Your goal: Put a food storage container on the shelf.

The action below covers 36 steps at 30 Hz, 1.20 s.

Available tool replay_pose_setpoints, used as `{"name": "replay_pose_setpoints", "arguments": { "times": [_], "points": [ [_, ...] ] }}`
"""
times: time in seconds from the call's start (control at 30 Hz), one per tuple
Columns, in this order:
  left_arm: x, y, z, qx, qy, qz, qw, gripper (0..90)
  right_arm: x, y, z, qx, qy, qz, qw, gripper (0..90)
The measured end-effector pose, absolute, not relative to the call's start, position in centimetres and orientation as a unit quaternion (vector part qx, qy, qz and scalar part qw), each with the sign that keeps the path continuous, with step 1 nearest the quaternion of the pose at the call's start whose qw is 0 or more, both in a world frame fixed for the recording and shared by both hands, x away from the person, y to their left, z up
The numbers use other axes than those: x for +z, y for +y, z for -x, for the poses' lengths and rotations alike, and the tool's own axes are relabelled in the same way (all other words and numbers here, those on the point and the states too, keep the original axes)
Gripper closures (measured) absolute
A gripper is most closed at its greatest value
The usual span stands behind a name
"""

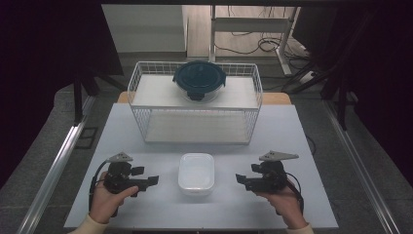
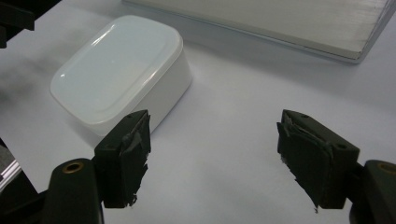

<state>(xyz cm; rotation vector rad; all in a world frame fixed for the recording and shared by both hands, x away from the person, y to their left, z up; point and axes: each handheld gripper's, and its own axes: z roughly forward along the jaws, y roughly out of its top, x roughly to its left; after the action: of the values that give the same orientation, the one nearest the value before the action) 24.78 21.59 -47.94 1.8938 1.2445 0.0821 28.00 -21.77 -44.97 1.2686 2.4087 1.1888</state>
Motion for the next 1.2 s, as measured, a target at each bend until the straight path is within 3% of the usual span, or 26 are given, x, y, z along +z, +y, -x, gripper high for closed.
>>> {"name": "replay_pose_setpoints", "arguments": {
  "times": [0.77,1.2],
  "points": [
    [-47.4,19.8,-25.9,0.001,0.49,-0.746,0.451,19.3,-44.2,-20.1,-28.7,0.435,0.792,-0.422,0.075,26.1],
    [-47.1,18.2,-27.2,-0.027,0.492,-0.736,0.465,20.1,-44.7,-19.0,-29.5,0.44,0.784,-0.436,0.039,29.8]
  ]
}}
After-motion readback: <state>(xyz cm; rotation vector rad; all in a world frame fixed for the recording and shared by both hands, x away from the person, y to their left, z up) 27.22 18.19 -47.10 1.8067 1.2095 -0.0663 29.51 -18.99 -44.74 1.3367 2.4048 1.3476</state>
